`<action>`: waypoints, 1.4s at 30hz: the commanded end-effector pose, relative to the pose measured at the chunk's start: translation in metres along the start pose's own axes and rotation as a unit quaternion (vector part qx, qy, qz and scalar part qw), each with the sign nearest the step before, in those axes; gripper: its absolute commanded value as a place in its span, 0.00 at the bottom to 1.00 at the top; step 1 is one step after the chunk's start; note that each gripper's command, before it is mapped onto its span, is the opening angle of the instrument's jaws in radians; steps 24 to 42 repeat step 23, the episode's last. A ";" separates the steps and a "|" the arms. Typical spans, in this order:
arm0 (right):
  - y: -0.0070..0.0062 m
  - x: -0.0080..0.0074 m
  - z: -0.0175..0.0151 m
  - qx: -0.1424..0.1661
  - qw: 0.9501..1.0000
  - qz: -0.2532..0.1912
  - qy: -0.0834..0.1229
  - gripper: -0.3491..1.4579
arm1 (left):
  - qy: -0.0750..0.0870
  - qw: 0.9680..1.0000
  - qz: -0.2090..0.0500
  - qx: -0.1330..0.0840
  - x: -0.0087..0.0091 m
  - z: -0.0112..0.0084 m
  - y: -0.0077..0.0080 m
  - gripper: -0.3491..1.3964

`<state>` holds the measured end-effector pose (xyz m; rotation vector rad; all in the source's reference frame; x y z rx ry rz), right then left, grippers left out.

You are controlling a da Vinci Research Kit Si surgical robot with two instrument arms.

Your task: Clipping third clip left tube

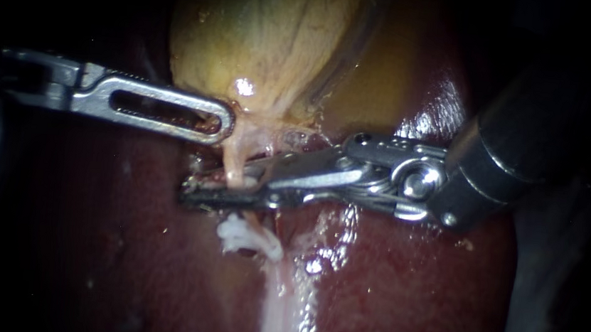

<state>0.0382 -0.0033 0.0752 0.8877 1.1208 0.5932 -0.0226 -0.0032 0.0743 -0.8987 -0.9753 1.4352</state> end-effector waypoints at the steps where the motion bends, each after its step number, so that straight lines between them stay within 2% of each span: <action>1: -0.0001 0.0000 0.0000 0.001 1.000 0.002 -0.002 0.00 | 0.000 1.000 0.000 0.000 0.0000 0.0000 0.0000 0.00; 3: 0.0000 -0.0001 0.0000 0.001 1.000 0.005 -0.009 0.00 | 0.000 1.000 0.000 0.000 0.0000 0.0000 0.0000 0.00; 12: -0.0001 -0.0003 0.0000 0.008 1.000 0.007 -0.012 0.00 | 0.000 1.000 0.000 0.000 0.0000 0.0000 0.0000 0.00; 42: 0.0000 -0.0004 0.0000 0.010 1.000 0.009 -0.013 0.00 | 0.000 1.000 0.000 0.000 0.0000 0.0001 0.0000 0.00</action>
